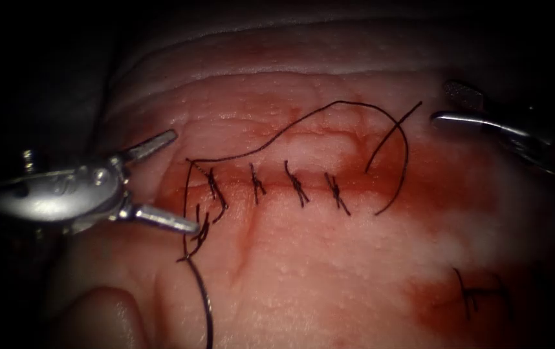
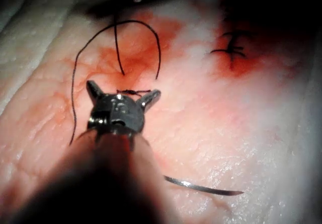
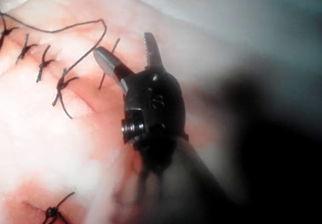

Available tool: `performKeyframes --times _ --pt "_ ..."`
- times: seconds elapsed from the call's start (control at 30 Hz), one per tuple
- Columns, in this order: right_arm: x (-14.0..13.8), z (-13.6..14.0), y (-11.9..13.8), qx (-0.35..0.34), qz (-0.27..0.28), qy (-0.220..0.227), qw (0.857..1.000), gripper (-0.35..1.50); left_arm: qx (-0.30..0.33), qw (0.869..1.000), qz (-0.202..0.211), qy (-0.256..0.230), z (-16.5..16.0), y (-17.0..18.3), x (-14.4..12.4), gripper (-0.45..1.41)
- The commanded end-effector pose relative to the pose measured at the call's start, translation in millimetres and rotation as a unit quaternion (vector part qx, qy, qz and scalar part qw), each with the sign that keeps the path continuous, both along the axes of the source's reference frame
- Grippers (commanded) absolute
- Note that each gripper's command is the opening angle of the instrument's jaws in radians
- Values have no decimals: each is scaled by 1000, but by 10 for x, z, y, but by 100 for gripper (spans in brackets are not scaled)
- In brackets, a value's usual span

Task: Wound Closure
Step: Set the needle down with the left grasper, then grab a long length of suture with the left gripper.

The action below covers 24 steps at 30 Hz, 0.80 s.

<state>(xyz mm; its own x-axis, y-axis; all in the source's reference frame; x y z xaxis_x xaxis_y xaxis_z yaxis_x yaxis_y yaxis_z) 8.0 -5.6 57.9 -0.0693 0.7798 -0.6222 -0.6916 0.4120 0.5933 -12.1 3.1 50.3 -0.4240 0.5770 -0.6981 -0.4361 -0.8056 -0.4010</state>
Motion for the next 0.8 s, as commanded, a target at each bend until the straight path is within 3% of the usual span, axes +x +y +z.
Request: performKeyframes --times 0.03,0.13,0.2,0.3,0.43,0.67,0.8 --pt "8 7 -4 -1 0 1 1000 71 0 1000 5 14 17 17 -13 51" --pt "8 7 -5 0 -1 0 1000 71 6 999 12 40 32 31 -21 47" --pt "8 8 -4 0 -1 0 1000 71 21 996 37 80 58 42 -32 37" --pt "9 8 -5 -1 -1 0 1000 71 30 993 59 100 75 46 -38 34" --pt "12 8 -7 0 -1 -2 1000 71 57 982 104 146 127 47 -49 31" --pt "13 8 -8 1 -2 -3 1000 71 100 967 138 187 193 39 -37 31" --pt "13 8 -8 1 -2 -3 1000 71 118 961 153 198 204 32 -33 31"
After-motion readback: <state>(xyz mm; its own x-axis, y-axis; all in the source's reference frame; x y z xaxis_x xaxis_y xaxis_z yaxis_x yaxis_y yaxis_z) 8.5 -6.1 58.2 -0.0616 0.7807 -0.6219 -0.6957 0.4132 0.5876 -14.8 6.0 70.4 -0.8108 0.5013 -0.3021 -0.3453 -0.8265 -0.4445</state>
